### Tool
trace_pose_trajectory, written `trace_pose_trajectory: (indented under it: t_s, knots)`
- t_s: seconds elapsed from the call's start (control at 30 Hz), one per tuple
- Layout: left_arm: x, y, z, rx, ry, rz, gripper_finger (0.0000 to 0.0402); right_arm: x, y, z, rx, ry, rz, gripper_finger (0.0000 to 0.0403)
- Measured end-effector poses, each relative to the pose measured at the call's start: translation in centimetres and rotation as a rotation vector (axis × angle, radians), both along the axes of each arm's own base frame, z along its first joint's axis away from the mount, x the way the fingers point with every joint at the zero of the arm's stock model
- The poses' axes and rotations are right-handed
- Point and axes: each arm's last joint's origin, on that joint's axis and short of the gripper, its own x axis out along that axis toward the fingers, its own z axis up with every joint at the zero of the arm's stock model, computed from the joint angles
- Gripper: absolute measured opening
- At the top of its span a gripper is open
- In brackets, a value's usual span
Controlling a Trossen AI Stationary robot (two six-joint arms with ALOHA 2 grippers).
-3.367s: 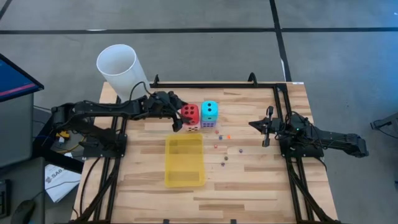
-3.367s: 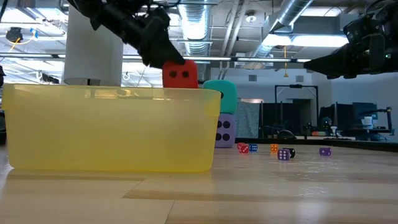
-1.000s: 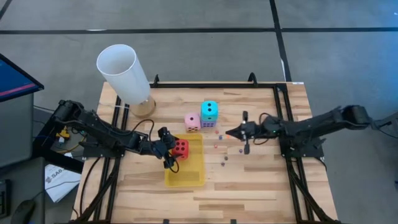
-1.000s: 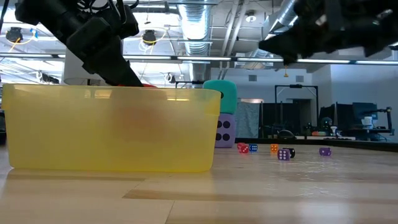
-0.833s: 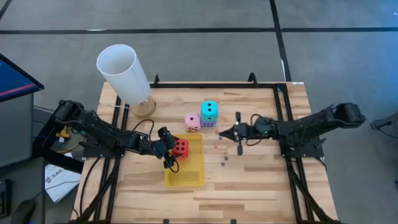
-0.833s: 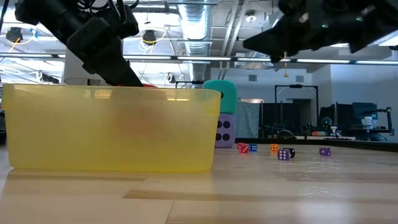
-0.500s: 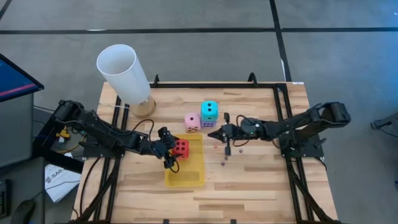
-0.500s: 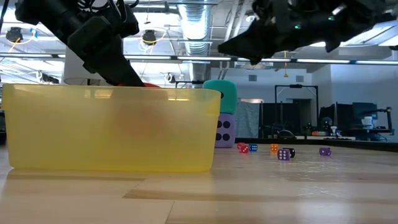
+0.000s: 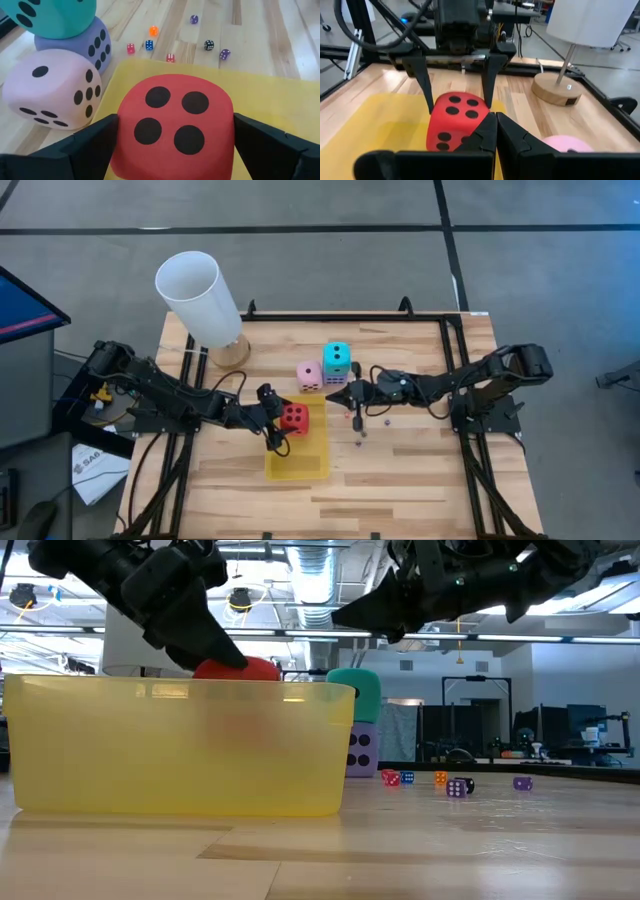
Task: Pick & Place Dice
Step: Put the red die into the yellow bin
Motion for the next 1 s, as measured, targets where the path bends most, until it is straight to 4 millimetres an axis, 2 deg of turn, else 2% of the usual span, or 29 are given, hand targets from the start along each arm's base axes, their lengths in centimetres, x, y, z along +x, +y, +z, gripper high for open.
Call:
trace_pose_trajectory:
  t_s: [0.47, 0.63, 0.8, 1.0]
  knots:
    - [-0.1, 0.0, 0.2, -0.019, -0.014, 0.010, 0.0361, 0.0, 0.0, -0.1, 0.000, 0.007, 0.004, 0.0000]
    - [0.0, 0.3, 0.2, -0.018, -0.009, 0.023, 0.0376, 0.1, 0.2, 0.0, 0.014, -0.014, 0.066, 0.0000]
    - [0.1, 0.7, 0.2, 0.040, 0.007, 0.002, 0.0398, 1.4, 0.5, -1.4, 0.017, -0.026, 0.084, 0.0000]
    - [0.1, 0.8, 0.2, 0.037, 0.004, 0.005, 0.0391, 3.4, 0.6, -3.0, 0.016, 0.027, 0.086, 0.0000]
